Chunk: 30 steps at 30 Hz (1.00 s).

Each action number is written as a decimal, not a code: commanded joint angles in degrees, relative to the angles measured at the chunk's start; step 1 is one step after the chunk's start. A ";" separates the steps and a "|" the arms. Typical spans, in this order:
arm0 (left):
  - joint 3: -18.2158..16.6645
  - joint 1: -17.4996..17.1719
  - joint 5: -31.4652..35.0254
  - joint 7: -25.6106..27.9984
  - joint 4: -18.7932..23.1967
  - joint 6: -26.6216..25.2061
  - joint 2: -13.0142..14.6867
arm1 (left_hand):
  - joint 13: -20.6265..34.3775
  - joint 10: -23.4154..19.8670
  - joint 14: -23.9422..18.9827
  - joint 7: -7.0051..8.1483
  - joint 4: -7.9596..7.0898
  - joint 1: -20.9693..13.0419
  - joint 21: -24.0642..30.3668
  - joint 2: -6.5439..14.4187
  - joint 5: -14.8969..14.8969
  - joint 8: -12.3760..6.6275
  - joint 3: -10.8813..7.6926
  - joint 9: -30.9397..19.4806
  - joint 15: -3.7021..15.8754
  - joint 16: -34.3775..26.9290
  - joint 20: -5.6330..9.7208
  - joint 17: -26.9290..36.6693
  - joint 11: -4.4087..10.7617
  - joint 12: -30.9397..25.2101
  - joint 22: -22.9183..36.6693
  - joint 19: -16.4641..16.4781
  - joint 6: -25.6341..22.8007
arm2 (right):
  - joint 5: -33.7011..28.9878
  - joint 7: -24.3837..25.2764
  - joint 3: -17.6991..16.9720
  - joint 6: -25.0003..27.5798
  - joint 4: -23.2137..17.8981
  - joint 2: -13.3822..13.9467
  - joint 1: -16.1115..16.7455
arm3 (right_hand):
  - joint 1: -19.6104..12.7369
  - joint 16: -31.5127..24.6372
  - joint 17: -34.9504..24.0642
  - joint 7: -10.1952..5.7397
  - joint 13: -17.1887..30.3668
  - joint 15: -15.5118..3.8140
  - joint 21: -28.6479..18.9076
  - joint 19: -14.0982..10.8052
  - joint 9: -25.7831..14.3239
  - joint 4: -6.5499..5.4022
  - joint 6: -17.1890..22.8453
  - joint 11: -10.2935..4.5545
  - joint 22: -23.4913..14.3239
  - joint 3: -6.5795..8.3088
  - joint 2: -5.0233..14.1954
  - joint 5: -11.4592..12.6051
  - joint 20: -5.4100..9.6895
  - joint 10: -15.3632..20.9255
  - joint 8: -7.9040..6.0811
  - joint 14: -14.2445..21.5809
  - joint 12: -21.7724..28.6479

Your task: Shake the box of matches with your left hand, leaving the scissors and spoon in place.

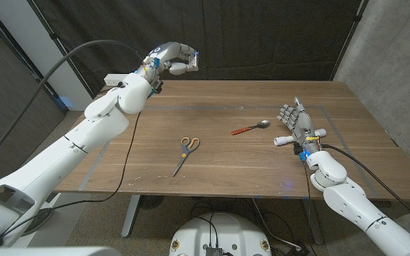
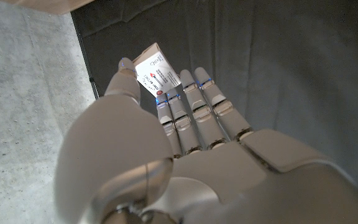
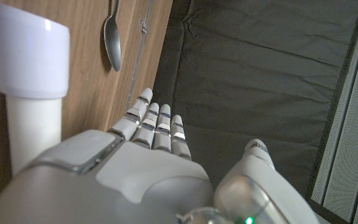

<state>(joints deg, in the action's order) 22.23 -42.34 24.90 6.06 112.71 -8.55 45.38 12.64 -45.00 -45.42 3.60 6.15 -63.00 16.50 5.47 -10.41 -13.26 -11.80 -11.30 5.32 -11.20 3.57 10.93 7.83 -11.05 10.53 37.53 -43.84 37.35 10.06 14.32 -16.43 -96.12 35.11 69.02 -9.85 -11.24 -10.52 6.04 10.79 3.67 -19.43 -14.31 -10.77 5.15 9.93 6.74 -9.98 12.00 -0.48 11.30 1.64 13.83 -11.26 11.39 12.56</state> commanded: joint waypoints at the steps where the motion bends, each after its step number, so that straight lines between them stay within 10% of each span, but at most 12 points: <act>1: -8.90 -4.88 -24.52 -0.90 -6.08 14.34 -1.41 | 0.34 -0.12 0.09 -0.66 -0.33 0.01 -0.11 0.83 -0.19 0.16 -0.66 -0.35 4.84 -0.11 2.03 0.10 0.13 -0.40 0.32 -0.23 0.22 | -0.51 -0.41 0.43 0.43 -0.08 0.16 -1.51 | -0.05 -0.10 -0.28 -0.03 0.14 0.15 0.18 -0.65 -0.14 -0.02 0.40 0.02 -0.24 -0.11 0.42 -0.09 -0.22 0.80 -0.32 0.58 0.19; 7: -11.79 -5.61 -45.32 -9.50 -14.84 27.08 -4.33 | 0.36 0.03 0.42 -1.08 -0.53 0.46 -0.20 0.60 -0.14 0.32 -0.43 -0.36 4.64 -0.02 2.03 0.10 -0.11 -0.39 0.33 -0.37 0.47 | -0.50 -0.68 0.73 0.99 0.11 0.22 -2.22 | -0.06 -0.09 -0.27 0.00 0.14 0.19 0.28 -0.70 -0.15 0.00 0.46 0.03 -0.24 -0.13 0.42 -0.09 -0.25 0.78 -0.33 0.61 0.18; 16: -14.41 -7.49 -77.07 -21.35 -22.33 29.98 -14.36 | 0.40 0.29 0.47 -1.11 -0.77 0.82 -0.24 0.69 -0.14 0.47 -0.36 -0.38 4.57 -0.07 2.01 0.12 -0.13 -0.37 0.35 -0.40 0.70 | -0.45 -1.57 0.85 -0.12 1.19 -0.23 -3.09 | -0.12 -0.05 -0.27 0.00 0.14 0.15 0.46 -0.80 -0.15 0.05 0.45 -0.02 -0.25 -0.15 0.46 -0.09 -0.27 0.76 -0.29 0.64 0.16; 30: -16.35 -9.24 -89.61 -28.93 -28.43 31.52 -21.72 | 0.51 0.26 0.39 -0.54 -0.81 0.92 -0.28 0.74 -0.15 0.50 -0.40 -0.41 4.86 -0.14 2.18 0.11 0.16 -0.50 0.36 -0.40 0.72 | -0.50 -1.25 0.75 0.32 0.38 0.18 -2.95 | -0.16 0.00 -0.26 0.07 0.14 0.19 0.72 -0.95 -0.15 0.11 0.38 0.05 -0.26 -0.19 0.49 -0.10 -0.26 0.77 -0.22 0.67 0.14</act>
<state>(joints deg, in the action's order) 7.71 -50.11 -24.78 -14.99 89.42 19.32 29.27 12.93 -44.86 -45.22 2.85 5.99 -62.99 16.50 5.46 -10.34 -12.71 -11.64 -11.61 5.11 -11.21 3.36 10.94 7.68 -11.22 10.81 37.33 -43.05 36.96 8.66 15.17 -16.22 -95.14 34.94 66.23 -9.85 -11.24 -10.52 6.04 10.79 3.95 -19.03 -14.70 -10.77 5.22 9.93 7.04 -9.98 11.94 -0.48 11.30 1.24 14.14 -11.26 11.70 12.56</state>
